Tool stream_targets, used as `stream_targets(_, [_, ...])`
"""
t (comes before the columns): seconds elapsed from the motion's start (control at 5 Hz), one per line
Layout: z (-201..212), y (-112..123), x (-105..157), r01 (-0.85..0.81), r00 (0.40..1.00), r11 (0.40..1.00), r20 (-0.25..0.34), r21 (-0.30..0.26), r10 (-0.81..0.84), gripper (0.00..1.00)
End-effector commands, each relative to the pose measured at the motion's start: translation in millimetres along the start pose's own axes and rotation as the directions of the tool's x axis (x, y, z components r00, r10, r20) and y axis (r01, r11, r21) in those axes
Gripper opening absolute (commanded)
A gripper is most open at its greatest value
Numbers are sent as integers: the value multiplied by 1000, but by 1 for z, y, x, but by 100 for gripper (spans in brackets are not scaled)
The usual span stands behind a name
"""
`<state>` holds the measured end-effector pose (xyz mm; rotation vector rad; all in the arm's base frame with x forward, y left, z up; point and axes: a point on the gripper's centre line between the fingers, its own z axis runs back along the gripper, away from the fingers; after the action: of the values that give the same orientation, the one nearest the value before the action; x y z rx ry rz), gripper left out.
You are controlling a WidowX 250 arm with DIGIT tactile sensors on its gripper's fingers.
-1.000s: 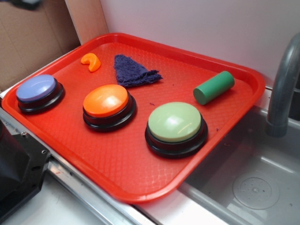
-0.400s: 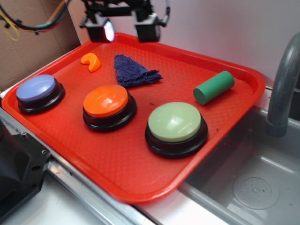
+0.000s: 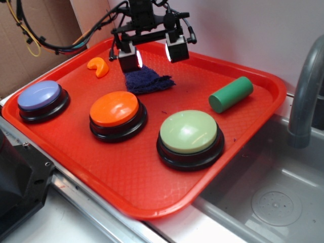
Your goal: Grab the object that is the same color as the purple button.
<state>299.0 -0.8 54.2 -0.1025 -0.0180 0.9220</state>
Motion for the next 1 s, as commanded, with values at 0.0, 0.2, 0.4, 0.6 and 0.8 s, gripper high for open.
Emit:
stream_targets(0.0, [-12, 54, 44, -78, 997, 997, 17, -8, 78, 100])
stream_targets(0.2, [-28, 57, 46, -73, 996, 997, -44, 28, 74, 100])
stream_targets(0.4, [-38, 53, 41, -63, 996, 998, -57, 24, 65, 0])
stream_targets(0.6, [-23, 48, 37, 14, 998, 1000, -56, 23, -13, 0])
stream_targets(0.8, [25, 36, 26, 268, 963, 963, -3, -38, -268, 0])
